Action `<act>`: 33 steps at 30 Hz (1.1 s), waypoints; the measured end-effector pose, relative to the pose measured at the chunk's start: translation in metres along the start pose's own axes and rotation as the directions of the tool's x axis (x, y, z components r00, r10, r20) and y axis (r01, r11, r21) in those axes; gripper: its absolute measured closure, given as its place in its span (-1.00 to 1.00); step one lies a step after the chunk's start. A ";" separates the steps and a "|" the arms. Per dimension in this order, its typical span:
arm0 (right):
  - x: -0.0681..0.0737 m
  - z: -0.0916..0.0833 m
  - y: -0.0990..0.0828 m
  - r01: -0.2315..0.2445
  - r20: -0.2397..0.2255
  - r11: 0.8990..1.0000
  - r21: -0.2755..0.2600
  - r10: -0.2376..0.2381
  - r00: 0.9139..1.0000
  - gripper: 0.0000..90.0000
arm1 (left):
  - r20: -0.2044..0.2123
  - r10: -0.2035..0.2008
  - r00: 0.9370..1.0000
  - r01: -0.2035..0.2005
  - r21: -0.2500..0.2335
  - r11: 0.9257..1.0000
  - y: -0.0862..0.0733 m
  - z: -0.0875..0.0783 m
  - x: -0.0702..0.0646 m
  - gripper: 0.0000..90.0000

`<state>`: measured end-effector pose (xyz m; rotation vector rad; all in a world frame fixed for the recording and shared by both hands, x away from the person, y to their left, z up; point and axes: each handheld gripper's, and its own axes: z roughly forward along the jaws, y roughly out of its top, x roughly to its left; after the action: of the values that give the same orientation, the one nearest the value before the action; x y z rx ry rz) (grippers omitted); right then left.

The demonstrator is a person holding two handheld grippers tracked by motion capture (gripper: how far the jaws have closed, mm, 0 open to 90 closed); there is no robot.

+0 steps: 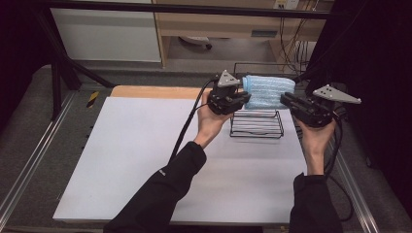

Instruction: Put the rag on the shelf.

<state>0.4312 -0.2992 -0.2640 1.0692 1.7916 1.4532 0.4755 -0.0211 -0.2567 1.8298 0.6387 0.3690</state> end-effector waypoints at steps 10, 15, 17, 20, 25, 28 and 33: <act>0.016 -0.003 0.021 0.003 -0.047 1.000 -0.017 -0.004 0.999 0.23 | -0.015 -0.001 1.000 0.001 0.012 1.000 0.004 -0.030 0.012 0.23; 0.025 -0.005 0.026 -0.030 -0.091 0.999 -0.027 0.027 0.995 -0.09 | -0.027 0.021 0.999 -0.020 0.047 0.999 -0.005 -0.049 0.020 -0.05; 0.030 -0.005 0.027 -0.026 -0.099 0.999 -0.022 0.023 0.995 -0.24 | -0.032 0.019 0.999 -0.017 0.058 0.998 -0.011 -0.056 0.024 -0.14; 0.038 -0.003 0.027 -0.020 -0.128 1.000 -0.003 0.019 0.992 -0.45 | -0.044 0.018 0.999 -0.014 0.072 0.997 -0.021 -0.069 0.031 -0.27; 0.053 0.002 0.022 0.005 -0.144 1.000 0.019 -0.002 0.990 -0.68 | -0.063 0.022 0.998 -0.016 0.087 0.996 -0.040 -0.092 0.041 -0.46; 0.061 0.004 0.016 0.020 -0.153 0.999 0.036 -0.014 0.988 -0.78 | -0.075 0.024 0.997 -0.016 0.100 0.995 -0.054 -0.107 0.047 -0.54; 0.071 0.009 0.003 0.033 -0.178 0.997 0.065 -0.021 0.984 -0.86 | -0.087 -0.007 0.996 0.015 0.093 0.996 -0.081 -0.131 0.058 -0.68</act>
<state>0.4036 -0.2331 -0.2599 0.9707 1.9846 1.5219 0.4316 0.1336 -0.2908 1.9069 0.7365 0.4185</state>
